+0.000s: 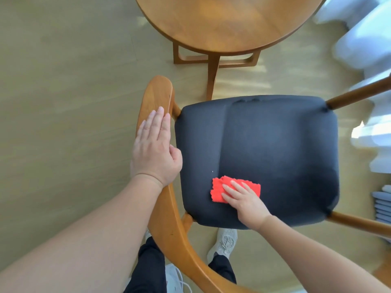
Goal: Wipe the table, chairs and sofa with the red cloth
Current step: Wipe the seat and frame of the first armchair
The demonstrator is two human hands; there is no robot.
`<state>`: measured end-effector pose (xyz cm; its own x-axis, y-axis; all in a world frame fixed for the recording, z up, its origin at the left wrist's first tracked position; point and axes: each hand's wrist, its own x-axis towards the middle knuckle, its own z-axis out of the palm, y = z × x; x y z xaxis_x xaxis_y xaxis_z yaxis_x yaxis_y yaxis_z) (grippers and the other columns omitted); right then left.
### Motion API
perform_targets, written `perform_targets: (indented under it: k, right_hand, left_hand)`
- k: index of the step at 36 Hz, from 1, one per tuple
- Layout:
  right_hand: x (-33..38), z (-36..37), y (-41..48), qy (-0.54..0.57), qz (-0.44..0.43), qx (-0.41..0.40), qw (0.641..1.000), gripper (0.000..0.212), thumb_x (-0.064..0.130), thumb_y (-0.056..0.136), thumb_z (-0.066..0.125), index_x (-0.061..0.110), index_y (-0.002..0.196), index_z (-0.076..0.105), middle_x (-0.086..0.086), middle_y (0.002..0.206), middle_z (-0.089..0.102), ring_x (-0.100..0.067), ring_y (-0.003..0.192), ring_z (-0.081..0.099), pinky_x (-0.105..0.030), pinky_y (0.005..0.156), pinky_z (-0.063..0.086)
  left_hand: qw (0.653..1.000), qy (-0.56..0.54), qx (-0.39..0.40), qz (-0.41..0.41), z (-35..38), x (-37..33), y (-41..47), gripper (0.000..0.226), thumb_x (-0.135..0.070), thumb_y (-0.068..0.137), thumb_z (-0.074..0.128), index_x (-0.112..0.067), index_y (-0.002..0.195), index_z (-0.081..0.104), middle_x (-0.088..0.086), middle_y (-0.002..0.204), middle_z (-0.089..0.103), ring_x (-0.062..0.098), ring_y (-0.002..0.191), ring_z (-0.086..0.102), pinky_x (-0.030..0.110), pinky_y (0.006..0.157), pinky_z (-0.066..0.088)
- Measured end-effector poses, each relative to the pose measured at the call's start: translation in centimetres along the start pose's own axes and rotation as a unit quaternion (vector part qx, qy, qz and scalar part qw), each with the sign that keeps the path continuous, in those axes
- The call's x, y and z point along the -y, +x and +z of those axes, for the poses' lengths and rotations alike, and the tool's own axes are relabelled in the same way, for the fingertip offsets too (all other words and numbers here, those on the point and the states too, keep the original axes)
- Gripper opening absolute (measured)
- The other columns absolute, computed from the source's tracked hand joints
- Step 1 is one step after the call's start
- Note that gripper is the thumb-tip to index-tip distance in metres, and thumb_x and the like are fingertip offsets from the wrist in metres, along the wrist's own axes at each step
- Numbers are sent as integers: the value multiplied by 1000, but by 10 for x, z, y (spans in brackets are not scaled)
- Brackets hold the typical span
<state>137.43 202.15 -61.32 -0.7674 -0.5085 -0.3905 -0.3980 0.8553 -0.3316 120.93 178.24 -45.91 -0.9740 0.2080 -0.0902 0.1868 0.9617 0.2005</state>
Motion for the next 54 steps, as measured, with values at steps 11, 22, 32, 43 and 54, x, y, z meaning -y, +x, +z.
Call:
perform_targets:
  k: [11,22,32,43,54]
  right_hand:
    - [-47,-69,59,74,24,-177,981,57,6,74,28,8,111,71,-15,125,63,-44,110,60,-56,89,50]
    - [-87,-136,169,88,106,-159,978,58,-2,78,43,11,133,55,-13,144,46,-39,130,42,-52,102,39]
    - [-75,-123,191,26,188,-60,980,67,7,83,51,19,147,34,-7,155,26,-28,145,14,-47,118,15]
    - [2,-34,81,-23,-5,-1,1000,70,5,54,81,10,122,65,-14,132,58,-40,120,55,-56,93,48]
    - [8,-28,55,-36,-126,-3,991,57,15,58,85,20,114,72,-5,126,64,-34,112,62,-48,89,53]
  left_hand:
    - [1000,-5,-1,-1,0,1,1,70,-18,77,41,-3,145,34,11,154,28,23,143,22,29,118,4]
    - [1000,1,5,-1,0,1,1,69,-18,77,40,-4,145,33,9,154,27,22,143,21,35,118,11]
    - [1000,5,1,7,2,2,1,70,-23,77,34,-4,145,33,10,154,29,23,143,23,32,117,9]
    - [1000,3,2,7,0,2,2,70,-19,77,38,-3,144,33,11,153,29,23,142,24,32,117,9]
    - [1000,7,10,5,-2,1,2,69,-20,77,37,-3,144,34,11,153,29,23,142,24,33,117,10]
